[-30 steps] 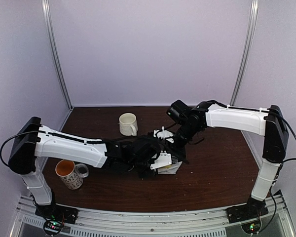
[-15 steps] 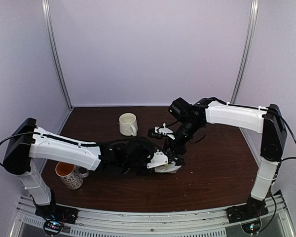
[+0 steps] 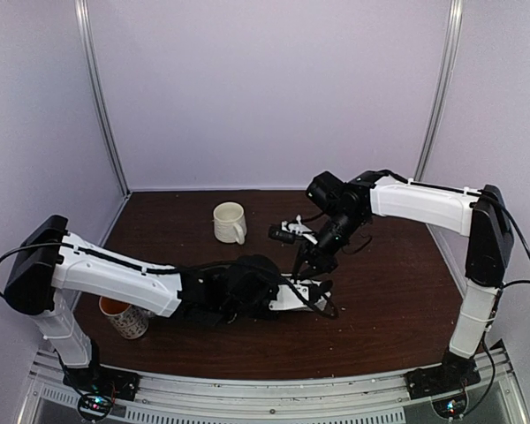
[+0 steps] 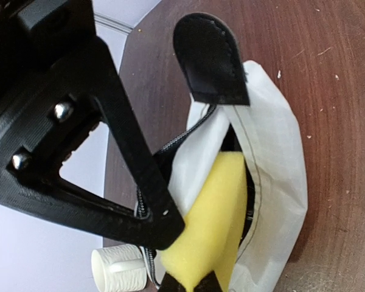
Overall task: Sort the hair-cutting tools
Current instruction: Adjust the sponge in the kit bag.
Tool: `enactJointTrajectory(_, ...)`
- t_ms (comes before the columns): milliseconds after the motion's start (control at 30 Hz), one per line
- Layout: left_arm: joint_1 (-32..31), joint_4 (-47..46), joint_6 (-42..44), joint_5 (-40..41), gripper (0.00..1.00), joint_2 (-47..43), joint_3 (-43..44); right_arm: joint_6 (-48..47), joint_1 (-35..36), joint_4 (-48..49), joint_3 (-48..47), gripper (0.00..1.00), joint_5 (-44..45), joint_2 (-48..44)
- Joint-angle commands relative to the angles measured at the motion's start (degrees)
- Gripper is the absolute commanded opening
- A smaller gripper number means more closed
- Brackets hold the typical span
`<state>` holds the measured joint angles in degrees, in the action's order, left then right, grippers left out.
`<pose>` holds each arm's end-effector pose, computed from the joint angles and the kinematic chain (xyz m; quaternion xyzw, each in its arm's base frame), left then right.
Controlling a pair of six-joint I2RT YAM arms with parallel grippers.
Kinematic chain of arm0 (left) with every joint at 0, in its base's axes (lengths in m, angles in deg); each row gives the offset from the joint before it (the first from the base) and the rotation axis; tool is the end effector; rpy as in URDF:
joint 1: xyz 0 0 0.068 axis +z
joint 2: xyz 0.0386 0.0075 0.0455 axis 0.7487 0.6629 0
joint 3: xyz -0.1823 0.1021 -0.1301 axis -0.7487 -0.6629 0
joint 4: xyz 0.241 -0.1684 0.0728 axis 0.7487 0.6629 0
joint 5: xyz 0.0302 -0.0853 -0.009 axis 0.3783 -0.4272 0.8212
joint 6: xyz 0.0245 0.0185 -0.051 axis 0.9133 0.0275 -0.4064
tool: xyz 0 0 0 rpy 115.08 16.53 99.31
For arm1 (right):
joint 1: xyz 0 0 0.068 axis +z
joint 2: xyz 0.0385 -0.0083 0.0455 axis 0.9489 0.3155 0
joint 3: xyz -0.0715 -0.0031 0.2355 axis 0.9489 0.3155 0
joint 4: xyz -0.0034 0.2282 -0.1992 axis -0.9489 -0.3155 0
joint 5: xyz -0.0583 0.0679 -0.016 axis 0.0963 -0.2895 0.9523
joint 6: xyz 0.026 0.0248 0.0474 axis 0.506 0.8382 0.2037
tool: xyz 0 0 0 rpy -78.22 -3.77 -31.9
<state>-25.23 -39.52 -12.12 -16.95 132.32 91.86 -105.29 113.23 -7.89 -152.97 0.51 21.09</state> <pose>0.1351 -0.3905 0.1510 0.6322 0.5992 0.0484 0.4889 0.2843 0.2957 0.2120 -0.5917 0.6882 0.4086 0.0972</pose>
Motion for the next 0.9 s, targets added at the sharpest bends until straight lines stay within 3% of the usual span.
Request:
enactJointTrajectory(0,-2.9,-12.1,6.2,6.3,0.0,2.1,-0.4,1.6,-0.5,0.0,-2.0,0.05,-6.7,1.2)
enactJointTrajectory(167,-6.8,-19.8,13.4,15.5,0.0,5.3,-3.6,1.8,-1.9,-1.9,-2.6,0.05,-9.7,2.6)
enactJointTrajectory(267,-7.4,-21.2,11.9,18.6,0.0,4.1,-4.9,1.6,-2.0,-1.5,-1.4,0.05,-9.1,2.2)
enactJointTrajectory(400,-6.8,-19.0,7.0,16.5,0.0,1.1,-6.6,3.2,-2.4,1.0,0.9,0.05,-7.1,1.0)
enactJointTrajectory(500,-6.7,-23.1,8.9,16.6,0.0,2.6,-7.0,3.7,-2.8,2.4,1.8,0.05,-5.5,1.1)
enactJointTrajectory(600,-6.5,-25.5,10.6,11.1,0.0,4.2,-6.1,3.9,-3.4,3.0,1.9,0.06,-4.6,2.6)
enactJointTrajectory(867,-3.3,-21.5,7.4,4.1,0.0,11.4,-0.6,4.0,-3.6,1.9,1.8,0.07,-8.2,2.4)
